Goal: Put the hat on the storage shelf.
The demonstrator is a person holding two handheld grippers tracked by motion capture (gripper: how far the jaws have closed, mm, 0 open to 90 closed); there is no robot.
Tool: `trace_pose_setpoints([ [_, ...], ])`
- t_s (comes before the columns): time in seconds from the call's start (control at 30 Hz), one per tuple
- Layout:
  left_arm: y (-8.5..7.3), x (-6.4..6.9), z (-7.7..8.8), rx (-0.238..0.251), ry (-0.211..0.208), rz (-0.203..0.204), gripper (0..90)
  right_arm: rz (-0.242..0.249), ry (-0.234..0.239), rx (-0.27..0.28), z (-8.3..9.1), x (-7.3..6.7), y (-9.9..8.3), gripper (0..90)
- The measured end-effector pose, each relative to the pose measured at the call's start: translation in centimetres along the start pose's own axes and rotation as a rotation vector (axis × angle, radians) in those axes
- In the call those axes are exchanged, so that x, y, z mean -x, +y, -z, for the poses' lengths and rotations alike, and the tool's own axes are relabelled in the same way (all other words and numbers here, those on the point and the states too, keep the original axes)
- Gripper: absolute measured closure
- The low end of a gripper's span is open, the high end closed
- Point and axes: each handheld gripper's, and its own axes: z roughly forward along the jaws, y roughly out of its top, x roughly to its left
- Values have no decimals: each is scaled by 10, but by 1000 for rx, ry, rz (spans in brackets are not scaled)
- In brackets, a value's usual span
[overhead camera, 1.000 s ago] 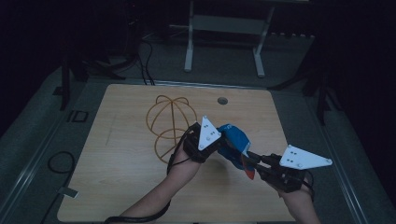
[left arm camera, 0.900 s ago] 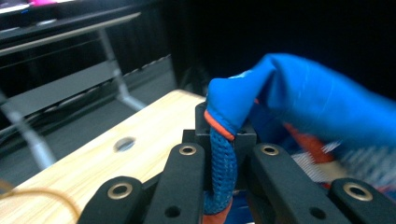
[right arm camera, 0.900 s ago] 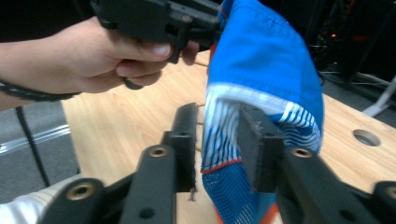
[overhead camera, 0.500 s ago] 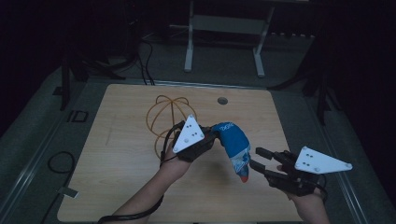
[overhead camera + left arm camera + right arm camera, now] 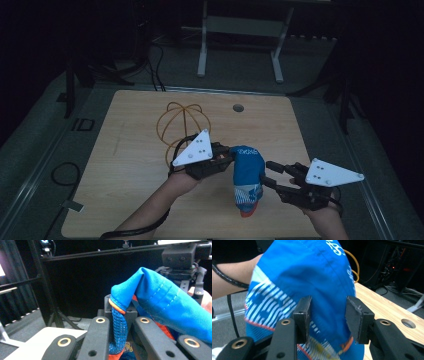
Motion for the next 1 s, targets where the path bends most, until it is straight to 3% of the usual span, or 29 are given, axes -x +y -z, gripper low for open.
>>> trace_pose_setpoints([
  [0.27,-2,0,-2,11,-21,29,867,5,25,-13,-9,-1,-1,628],
  [0.57,-4,-1,-2,8,-23,39,866,10,38,-14,-15,-3,1,893],
  [0.77,-6,-5,2,9,-14,53,864,23,11,0,-14,-6,3,900],
  [0.9,-6,-8,6,3,-8,75,855,5,7,28,-10,-5,4,900],
  [0.93,-6,-8,7,2,-10,81,793,4,5,33,-8,-4,5,900],
  [1.0,-6,-8,10,-1,-26,87,774,1,-7,45,-5,-2,6,900],
])
